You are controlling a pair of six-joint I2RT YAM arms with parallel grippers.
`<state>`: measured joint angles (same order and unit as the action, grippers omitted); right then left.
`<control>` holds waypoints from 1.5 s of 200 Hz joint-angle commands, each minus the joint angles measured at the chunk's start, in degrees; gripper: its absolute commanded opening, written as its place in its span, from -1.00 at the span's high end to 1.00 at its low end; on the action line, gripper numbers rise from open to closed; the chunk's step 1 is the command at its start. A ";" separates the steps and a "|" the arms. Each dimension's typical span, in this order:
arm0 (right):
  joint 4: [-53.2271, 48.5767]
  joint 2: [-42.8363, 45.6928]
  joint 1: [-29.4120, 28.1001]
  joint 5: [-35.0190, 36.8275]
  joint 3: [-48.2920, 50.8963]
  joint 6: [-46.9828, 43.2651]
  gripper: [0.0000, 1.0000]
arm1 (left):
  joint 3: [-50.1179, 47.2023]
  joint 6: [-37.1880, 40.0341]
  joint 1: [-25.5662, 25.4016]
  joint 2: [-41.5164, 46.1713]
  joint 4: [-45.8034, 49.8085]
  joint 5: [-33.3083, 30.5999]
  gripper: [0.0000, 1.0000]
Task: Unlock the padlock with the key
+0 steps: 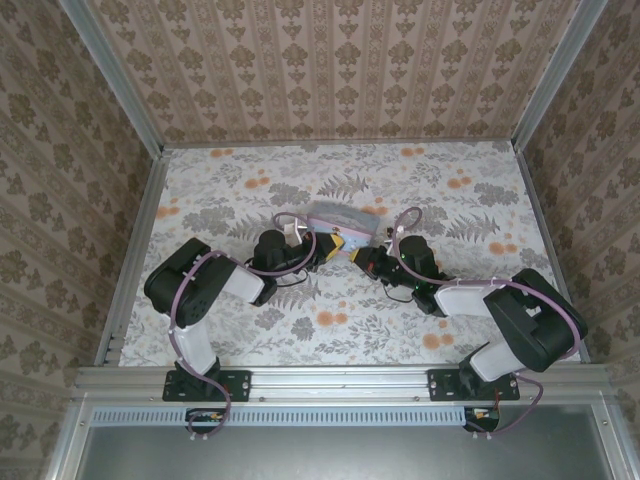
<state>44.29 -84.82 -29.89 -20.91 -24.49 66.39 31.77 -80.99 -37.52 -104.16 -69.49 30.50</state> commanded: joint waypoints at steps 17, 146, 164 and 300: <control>-1.14 0.70 0.09 0.89 -2.48 -0.54 1.00 | -0.30 1.63 -0.10 -0.17 -3.91 1.13 1.00; 1.14 -2.21 -0.28 0.84 -4.42 0.82 1.00 | -0.02 1.04 -0.63 0.35 -3.92 0.93 1.00; 1.41 -2.45 -0.26 0.96 -4.54 0.93 1.00 | 0.13 1.04 -0.80 0.68 -3.93 0.96 1.00; 19.48 -11.43 1.30 -0.56 -2.10 11.68 1.00 | 1.12 -1.69 -4.00 2.37 -4.16 -0.36 1.00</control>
<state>58.35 -94.80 -29.19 -21.76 -26.61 75.26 31.62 -81.49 -38.11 -104.16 -68.99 25.06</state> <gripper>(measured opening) 0.067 0.090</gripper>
